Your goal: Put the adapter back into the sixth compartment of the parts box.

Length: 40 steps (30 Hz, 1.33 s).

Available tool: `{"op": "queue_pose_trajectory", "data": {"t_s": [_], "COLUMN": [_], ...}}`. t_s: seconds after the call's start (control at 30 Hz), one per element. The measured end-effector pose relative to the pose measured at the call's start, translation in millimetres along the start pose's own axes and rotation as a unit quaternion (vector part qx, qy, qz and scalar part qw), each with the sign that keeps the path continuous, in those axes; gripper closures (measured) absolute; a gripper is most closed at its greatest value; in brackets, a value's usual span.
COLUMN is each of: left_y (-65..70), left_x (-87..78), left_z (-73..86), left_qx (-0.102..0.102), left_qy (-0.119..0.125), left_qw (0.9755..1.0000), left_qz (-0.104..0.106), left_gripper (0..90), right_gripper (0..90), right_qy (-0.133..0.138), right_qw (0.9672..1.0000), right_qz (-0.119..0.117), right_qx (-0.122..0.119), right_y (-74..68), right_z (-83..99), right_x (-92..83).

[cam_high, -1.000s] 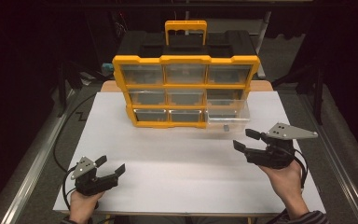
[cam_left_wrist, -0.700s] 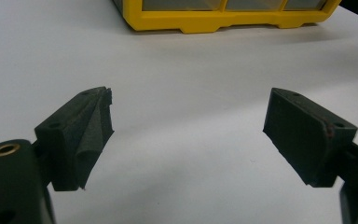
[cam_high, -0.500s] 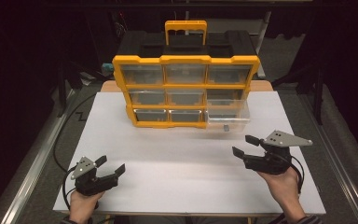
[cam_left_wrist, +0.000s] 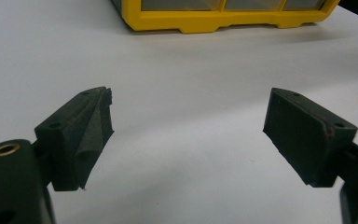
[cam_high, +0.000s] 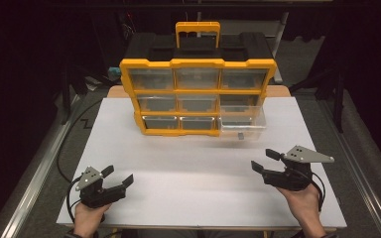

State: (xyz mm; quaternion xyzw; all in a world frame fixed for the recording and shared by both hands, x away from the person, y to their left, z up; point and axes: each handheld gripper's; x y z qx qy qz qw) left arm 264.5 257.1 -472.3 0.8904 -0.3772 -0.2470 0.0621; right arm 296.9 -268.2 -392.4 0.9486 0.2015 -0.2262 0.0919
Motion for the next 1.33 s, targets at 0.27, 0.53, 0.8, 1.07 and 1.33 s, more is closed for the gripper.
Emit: {"op": "queue_pose_trajectory", "data": {"t_s": [0.27,0.53,0.8,1.07,1.33], "left_y": [0.0,0.3,-0.6,-1.0,-0.5], "left_x": [-0.6,-1.3,-3.2,-3.0,-2.7], "left_z": [0.0,0.1,0.2,0.1,-0.1], "left_qx": [0.001,0.003,-0.001,-0.003,-0.001], "left_qy": [0.001,0.001,0.008,0.008,0.008], "left_qw": [1.0000,1.0000,1.0000,1.0000,1.0000], "left_qz": [-0.001,0.000,-0.003,-0.003,-0.001], "left_gripper": [16.2,16.2,16.1,16.1,16.1], "right_gripper": [31.3,30.4,27.9,27.0,27.0], "right_qy": [0.002,0.021,0.020,0.032,0.035], "right_qw": [0.9999,0.9985,0.9952,0.9921,0.9911], "right_qz": [0.012,0.040,0.066,0.084,0.091], "right_qx": [0.009,0.032,0.070,0.087,0.090], "right_y": [7.4,22.8,43.1,51.4,52.1], "right_z": [11.9,34.0,70.0,90.2,95.1], "right_x": [1.4,-1.3,-9.9,-21.8,-25.5]}}
Point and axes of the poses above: each handheld gripper's, and its own axes: x roughly forward along the jaws, z roughly out of its underside, y roughly to its right, and after that the axes turned 15 degrees about z, right-handed
